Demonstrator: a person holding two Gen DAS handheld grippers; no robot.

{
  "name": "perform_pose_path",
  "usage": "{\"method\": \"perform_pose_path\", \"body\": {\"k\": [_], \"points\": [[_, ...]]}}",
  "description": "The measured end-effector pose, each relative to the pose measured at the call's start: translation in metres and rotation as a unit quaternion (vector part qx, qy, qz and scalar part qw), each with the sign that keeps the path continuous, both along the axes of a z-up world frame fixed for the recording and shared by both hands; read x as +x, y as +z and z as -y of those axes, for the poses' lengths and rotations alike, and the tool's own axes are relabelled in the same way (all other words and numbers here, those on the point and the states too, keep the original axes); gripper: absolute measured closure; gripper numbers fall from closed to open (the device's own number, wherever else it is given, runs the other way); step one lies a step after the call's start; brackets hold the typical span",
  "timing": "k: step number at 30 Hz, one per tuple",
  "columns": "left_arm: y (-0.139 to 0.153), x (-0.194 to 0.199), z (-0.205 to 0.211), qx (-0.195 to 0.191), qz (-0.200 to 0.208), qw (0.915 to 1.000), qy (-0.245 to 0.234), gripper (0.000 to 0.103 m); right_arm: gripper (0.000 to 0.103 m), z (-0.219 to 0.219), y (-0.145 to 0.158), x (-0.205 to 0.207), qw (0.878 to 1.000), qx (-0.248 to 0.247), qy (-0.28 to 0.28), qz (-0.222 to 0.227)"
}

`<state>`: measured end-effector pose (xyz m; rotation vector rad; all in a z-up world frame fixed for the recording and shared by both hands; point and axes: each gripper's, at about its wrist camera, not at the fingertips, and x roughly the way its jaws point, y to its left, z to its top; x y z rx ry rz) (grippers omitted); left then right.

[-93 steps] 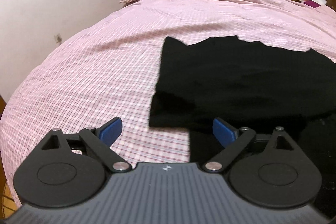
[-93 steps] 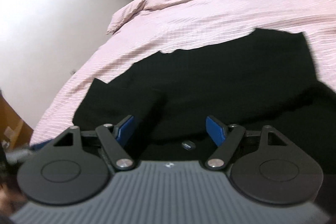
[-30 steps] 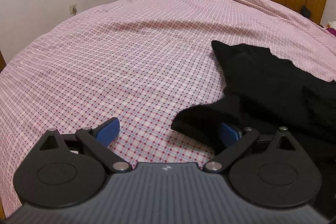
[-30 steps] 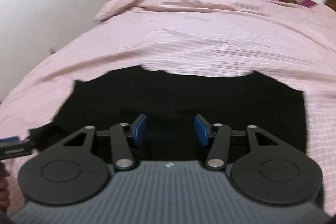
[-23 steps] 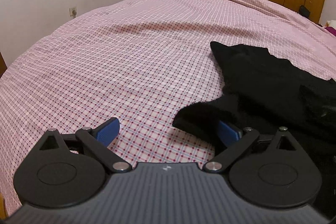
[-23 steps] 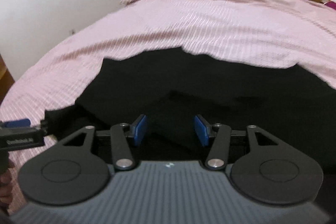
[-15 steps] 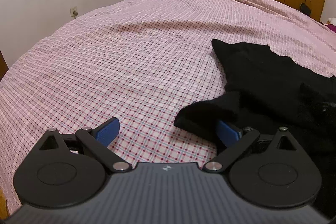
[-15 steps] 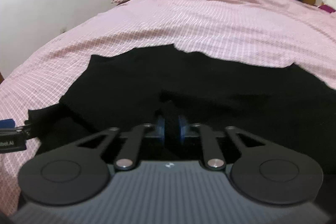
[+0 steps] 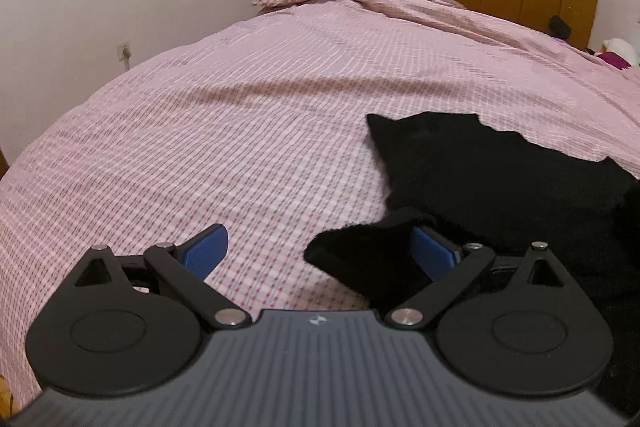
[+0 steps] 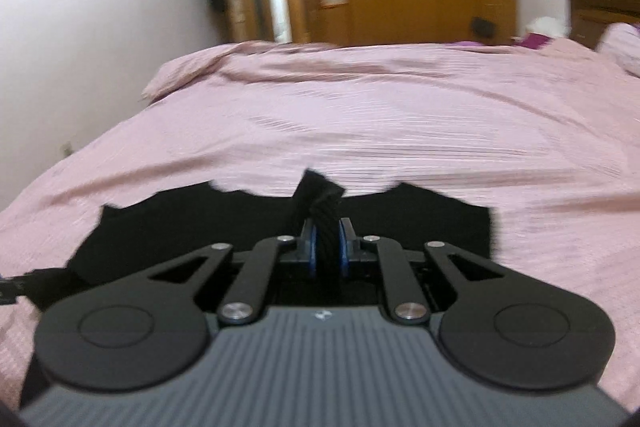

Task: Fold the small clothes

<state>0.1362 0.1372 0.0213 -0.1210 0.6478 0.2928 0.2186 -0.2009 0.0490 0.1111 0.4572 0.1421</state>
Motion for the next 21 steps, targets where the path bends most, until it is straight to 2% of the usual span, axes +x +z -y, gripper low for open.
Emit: {"method": "perform_pose_path", "body": {"k": [5,10,12,15,18,19,20,21], "points": [[0.004,0.013,0.018,0.005,0.003,0.9998,-0.021,0.003,0.09,0.049,-0.025,-0.012,0.998,0.011,-0.057,-0.023],[0.002,0.027,0.039,0.019,0.001,0.9988,-0.045,0.003,0.087,0.081,-0.064,-0.009,0.992,0.036,-0.075,-0.098],[0.001,0.032,0.046,0.028,-0.001,0.998,-0.056,0.003,0.084,0.088,-0.067,-0.008,0.989,0.043,-0.076,-0.118],[0.001,0.038,0.054,0.039,-0.003,0.997,-0.067,0.003,0.081,0.088,-0.056,-0.007,0.99,0.023,-0.067,-0.12],[0.002,0.043,0.06,0.045,-0.003,0.9962,-0.074,0.003,0.061,0.089,-0.036,-0.008,0.993,-0.006,-0.071,-0.091],[0.002,0.045,0.061,0.046,-0.002,0.996,-0.076,0.003,0.05,0.089,-0.029,-0.007,0.995,-0.014,-0.071,-0.074],[0.003,0.047,0.063,0.047,-0.001,0.9958,-0.079,0.003,0.044,0.089,-0.024,-0.004,0.996,-0.019,-0.066,-0.061],[0.003,0.049,0.065,0.047,0.0,0.9956,-0.082,0.003,0.044,0.088,-0.02,0.001,0.997,-0.026,-0.056,-0.053]]}}
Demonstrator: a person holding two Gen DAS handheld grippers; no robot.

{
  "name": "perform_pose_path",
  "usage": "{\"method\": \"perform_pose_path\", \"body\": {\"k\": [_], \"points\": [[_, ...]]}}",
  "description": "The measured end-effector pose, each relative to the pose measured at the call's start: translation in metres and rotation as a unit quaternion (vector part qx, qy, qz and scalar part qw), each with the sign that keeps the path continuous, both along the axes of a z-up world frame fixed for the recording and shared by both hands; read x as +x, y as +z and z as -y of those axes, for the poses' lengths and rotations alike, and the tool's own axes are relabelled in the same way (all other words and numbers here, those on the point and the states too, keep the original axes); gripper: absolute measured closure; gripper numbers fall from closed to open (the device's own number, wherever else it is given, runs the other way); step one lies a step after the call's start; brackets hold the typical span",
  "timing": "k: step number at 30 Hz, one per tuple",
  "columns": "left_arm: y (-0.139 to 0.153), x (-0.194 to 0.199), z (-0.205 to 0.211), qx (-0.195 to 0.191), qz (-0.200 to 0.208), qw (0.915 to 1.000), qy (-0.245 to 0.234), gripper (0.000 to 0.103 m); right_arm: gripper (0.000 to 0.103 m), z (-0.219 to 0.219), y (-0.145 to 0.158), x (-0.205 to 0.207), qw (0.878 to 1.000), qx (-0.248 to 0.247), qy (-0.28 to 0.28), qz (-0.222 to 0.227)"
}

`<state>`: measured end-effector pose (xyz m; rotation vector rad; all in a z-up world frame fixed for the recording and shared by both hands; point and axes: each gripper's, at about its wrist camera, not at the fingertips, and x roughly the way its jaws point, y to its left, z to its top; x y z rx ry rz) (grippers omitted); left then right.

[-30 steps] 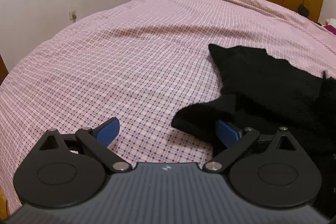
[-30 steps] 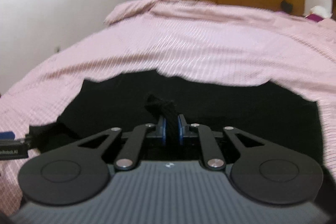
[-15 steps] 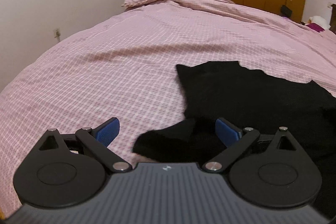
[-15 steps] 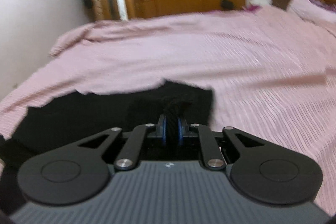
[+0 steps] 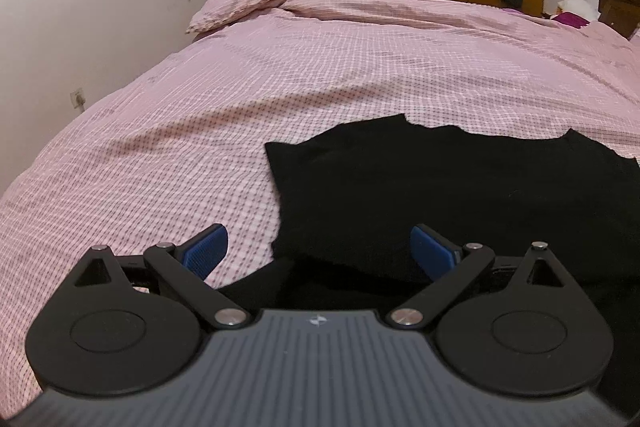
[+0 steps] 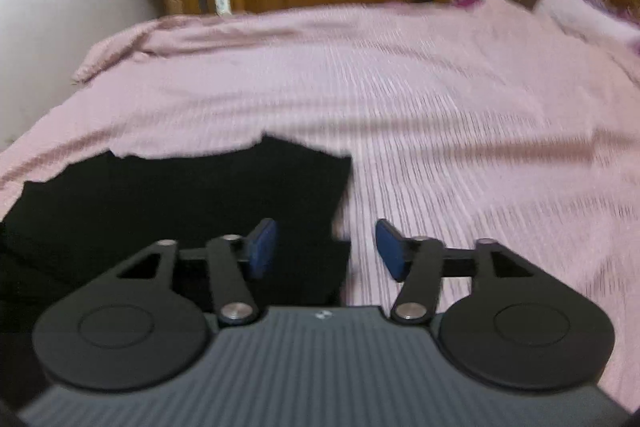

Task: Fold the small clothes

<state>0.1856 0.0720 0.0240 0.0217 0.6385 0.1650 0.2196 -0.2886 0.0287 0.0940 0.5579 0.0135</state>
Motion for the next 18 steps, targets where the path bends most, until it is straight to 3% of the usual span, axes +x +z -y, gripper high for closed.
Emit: {"method": "perform_pose_path", "body": {"k": [6,9,12,13,14,16,18], "points": [[-0.005,0.015,0.01,0.011,-0.009,0.9999,-0.009,0.003,0.047,-0.022,-0.007,0.043,0.992,-0.016,0.12,-0.028],[-0.008,0.02,0.015,0.016,-0.011,0.9996,-0.019,0.003,0.047,-0.03,-0.021,0.063,0.989,-0.04,0.13,-0.054],[-0.014,0.025,0.019,0.019,-0.016,0.9992,-0.032,0.003,0.047,-0.027,-0.038,0.077,0.987,-0.029,0.134,-0.09],[-0.017,0.027,0.02,0.021,-0.019,0.999,-0.035,0.003,0.052,-0.025,-0.042,0.078,0.985,-0.019,0.139,-0.099],[-0.02,0.03,0.021,0.024,-0.021,0.9988,-0.036,0.003,0.067,-0.024,-0.045,0.077,0.984,-0.007,0.149,-0.101],[-0.026,0.033,0.023,0.031,-0.022,0.9986,-0.036,0.003,0.084,-0.026,-0.046,0.072,0.979,0.002,0.175,-0.103],[-0.029,0.036,0.024,0.04,-0.012,0.9985,-0.037,0.003,0.092,-0.032,-0.041,0.069,0.977,-0.018,0.189,-0.1]]}}
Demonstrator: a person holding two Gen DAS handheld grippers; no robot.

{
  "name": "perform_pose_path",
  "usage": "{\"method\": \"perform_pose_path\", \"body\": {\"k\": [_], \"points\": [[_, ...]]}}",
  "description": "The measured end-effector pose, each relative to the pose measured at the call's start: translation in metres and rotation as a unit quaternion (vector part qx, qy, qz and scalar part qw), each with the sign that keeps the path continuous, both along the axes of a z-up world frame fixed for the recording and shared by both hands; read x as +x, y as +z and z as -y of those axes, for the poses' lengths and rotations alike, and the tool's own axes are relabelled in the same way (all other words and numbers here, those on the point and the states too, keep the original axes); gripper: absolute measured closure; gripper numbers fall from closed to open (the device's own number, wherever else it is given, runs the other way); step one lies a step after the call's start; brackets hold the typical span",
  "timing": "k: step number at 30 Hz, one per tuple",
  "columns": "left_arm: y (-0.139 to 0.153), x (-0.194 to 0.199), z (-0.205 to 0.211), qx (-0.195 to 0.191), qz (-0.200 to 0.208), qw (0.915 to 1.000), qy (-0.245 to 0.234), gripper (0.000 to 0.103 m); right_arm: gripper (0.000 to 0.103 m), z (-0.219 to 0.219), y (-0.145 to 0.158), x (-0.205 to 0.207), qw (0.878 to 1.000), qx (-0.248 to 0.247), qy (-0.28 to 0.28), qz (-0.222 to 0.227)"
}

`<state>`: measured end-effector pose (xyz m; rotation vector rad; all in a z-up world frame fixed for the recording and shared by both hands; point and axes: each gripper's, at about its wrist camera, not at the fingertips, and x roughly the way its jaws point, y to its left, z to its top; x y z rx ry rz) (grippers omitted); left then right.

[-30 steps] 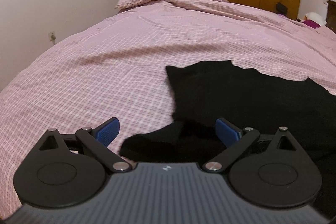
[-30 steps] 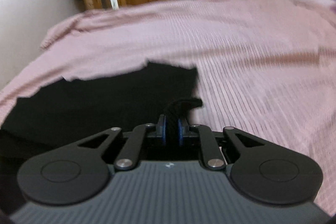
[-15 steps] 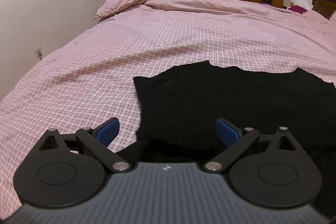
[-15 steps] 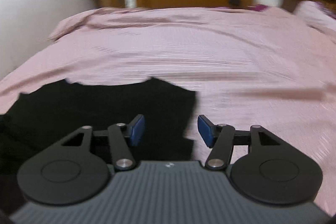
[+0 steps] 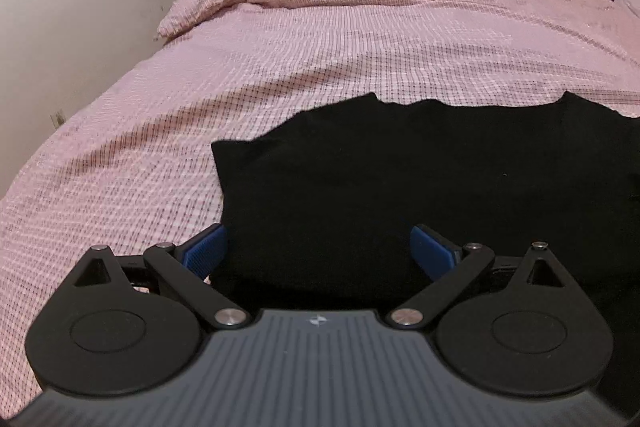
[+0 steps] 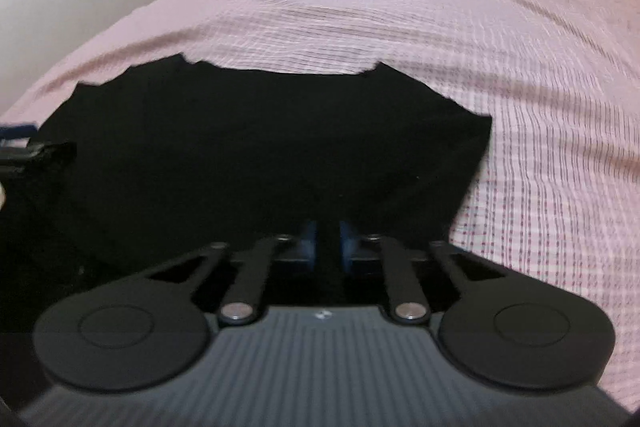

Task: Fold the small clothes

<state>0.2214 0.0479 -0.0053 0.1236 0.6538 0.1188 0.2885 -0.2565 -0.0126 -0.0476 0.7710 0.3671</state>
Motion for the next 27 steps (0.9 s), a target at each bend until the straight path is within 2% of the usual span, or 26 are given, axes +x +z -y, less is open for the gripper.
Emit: {"method": "perform_pose_path", "body": {"k": [2,5,7,9,11,13,16,18,21,23,24,25,27], "points": [[0.001,0.004,0.0,0.003,0.017,0.9998,-0.006,0.003,0.095,-0.007,0.011,-0.005,0.999,-0.026,0.007,0.031],[-0.001,0.021,0.0,0.013,0.027,0.9995,-0.003,0.003,0.095,-0.009,0.028,-0.006,0.996,-0.043,-0.014,0.075],[-0.008,0.036,-0.003,0.015,0.017,0.9996,0.018,0.003,0.095,-0.01,0.024,0.005,0.994,-0.072,-0.026,0.073],[-0.019,0.048,-0.009,0.007,0.0,0.9994,0.032,0.003,0.095,-0.014,0.007,0.017,0.993,-0.105,-0.03,0.055],[-0.028,0.053,-0.019,-0.021,-0.009,0.999,0.039,0.0,0.093,-0.011,-0.013,0.026,0.994,-0.097,-0.037,0.03],[-0.032,0.054,-0.029,-0.051,-0.009,0.9977,0.044,0.0,0.093,-0.004,-0.019,0.026,0.995,-0.07,-0.056,0.045],[-0.034,0.055,-0.031,-0.057,-0.012,0.9975,0.041,0.0,0.093,0.005,-0.017,0.025,0.995,-0.03,-0.081,0.043],[-0.033,0.056,-0.028,-0.046,-0.013,0.9981,0.039,0.0,0.088,0.011,-0.015,0.02,0.995,-0.015,-0.093,0.045],[-0.028,0.051,-0.026,-0.041,-0.018,0.9982,0.042,0.0,0.075,0.017,-0.007,0.006,0.992,0.005,-0.115,0.042],[-0.022,0.045,-0.028,-0.042,-0.021,0.9979,0.045,0.0,0.056,0.017,0.001,-0.009,0.992,0.017,-0.118,0.041],[-0.019,0.039,-0.03,-0.043,-0.022,0.9978,0.046,0.0,0.052,0.017,0.005,-0.017,0.992,0.023,-0.117,0.04],[-0.015,0.034,-0.031,-0.045,-0.023,0.9977,0.046,0.0,0.049,0.017,0.009,-0.027,0.992,0.029,-0.115,0.04],[-0.006,0.022,-0.034,-0.045,-0.027,0.9975,0.047,0.0,0.049,0.016,0.015,-0.045,0.992,0.034,-0.111,0.039]]}}
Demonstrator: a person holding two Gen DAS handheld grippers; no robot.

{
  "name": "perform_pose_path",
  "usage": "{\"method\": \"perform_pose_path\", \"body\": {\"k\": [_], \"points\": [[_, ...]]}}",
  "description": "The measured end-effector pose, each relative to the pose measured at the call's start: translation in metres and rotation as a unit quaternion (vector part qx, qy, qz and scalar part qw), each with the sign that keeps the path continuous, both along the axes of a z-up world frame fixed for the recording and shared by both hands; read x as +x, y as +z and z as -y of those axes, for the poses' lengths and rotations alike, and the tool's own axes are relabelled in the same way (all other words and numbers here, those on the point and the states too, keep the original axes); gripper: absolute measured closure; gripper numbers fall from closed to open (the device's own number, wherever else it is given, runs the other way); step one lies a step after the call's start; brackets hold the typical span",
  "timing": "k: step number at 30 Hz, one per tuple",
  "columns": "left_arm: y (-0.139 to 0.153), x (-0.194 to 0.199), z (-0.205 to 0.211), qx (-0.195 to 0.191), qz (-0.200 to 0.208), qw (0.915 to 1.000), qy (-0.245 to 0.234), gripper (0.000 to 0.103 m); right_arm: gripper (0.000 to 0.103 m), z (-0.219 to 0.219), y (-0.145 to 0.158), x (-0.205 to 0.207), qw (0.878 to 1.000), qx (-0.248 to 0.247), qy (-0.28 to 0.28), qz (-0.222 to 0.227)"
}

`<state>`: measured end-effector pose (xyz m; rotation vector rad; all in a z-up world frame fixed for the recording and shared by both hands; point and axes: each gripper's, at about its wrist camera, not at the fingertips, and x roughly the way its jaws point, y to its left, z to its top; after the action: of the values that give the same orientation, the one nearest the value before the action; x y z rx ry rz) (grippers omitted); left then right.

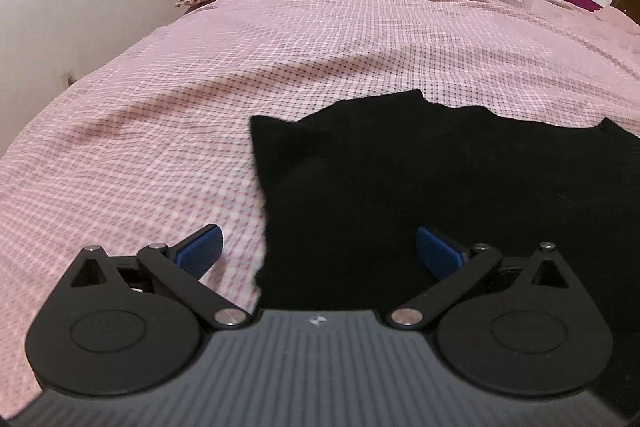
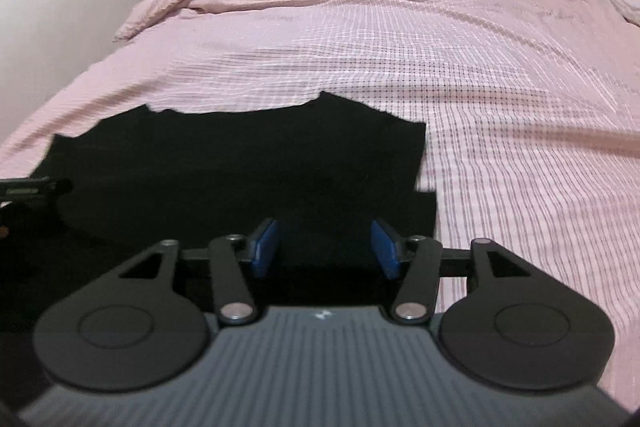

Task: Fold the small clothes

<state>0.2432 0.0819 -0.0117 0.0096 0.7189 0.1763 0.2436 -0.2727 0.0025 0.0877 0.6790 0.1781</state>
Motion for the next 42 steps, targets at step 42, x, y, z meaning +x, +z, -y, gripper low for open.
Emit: {"method": "perform_pose_path", "body": {"k": [42], "points": [[-0.041,-0.231,-0.001,-0.079,-0.098,0.9912,-0.04,0.0,0.041,-0.012,-0.053,-0.208,0.99,0.088,-0.073,-0.078]]}}
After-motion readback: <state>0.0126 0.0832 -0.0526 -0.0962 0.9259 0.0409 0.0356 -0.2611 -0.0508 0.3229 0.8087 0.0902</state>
